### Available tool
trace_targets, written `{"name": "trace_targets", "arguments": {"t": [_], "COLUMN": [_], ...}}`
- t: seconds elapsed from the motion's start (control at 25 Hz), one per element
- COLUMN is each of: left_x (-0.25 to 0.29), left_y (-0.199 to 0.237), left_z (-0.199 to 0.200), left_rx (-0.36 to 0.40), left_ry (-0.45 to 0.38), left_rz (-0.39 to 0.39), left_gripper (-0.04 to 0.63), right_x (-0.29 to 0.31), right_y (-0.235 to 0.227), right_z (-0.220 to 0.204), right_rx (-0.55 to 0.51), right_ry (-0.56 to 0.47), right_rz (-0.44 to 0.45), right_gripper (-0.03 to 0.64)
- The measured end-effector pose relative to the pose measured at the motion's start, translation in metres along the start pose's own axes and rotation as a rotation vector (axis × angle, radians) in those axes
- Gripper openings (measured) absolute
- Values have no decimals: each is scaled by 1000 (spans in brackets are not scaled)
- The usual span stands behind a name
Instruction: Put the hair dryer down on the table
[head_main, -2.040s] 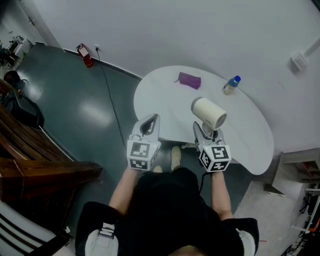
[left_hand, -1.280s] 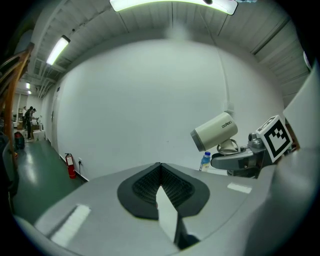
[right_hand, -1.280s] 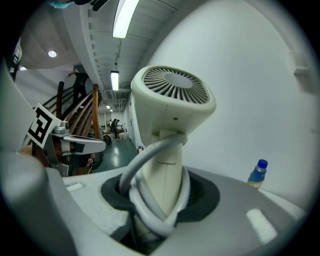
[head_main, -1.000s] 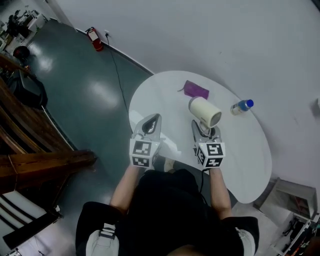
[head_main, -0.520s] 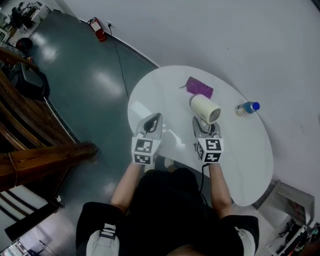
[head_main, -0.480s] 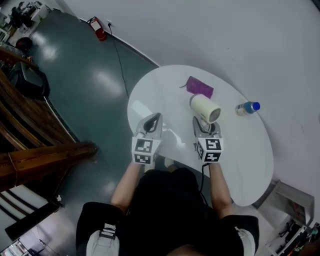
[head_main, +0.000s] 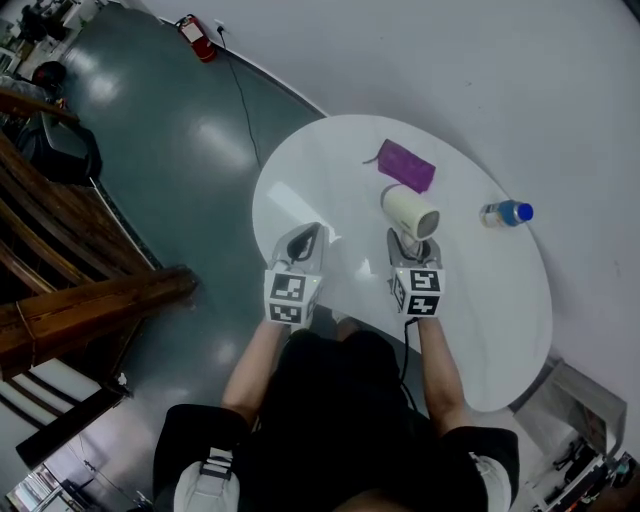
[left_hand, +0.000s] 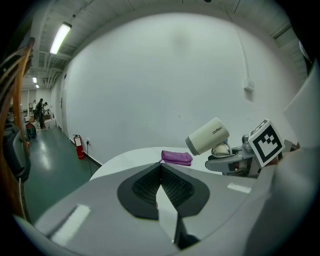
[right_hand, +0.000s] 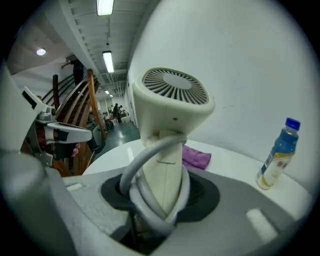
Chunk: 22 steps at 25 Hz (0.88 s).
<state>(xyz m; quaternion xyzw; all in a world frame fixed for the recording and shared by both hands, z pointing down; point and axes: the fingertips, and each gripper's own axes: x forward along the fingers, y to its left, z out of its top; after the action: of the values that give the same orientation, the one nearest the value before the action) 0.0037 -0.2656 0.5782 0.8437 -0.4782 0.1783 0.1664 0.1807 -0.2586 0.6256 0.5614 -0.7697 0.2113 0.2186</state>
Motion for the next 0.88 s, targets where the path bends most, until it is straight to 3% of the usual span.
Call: {"name": "trace_targets", "arguments": {"t": [0.88], "left_x": [26], "left_y": [15], "left_z": [-31], "left_rx": [-34], "left_ry": [64], "left_rz": [26], "left_gripper": [5], "right_x": [58], "right_y": [-11], "right_z": [-68], "right_rx": [-31], "right_ry": [151], "right_rz": [-12], "right_gripper": [189]}}
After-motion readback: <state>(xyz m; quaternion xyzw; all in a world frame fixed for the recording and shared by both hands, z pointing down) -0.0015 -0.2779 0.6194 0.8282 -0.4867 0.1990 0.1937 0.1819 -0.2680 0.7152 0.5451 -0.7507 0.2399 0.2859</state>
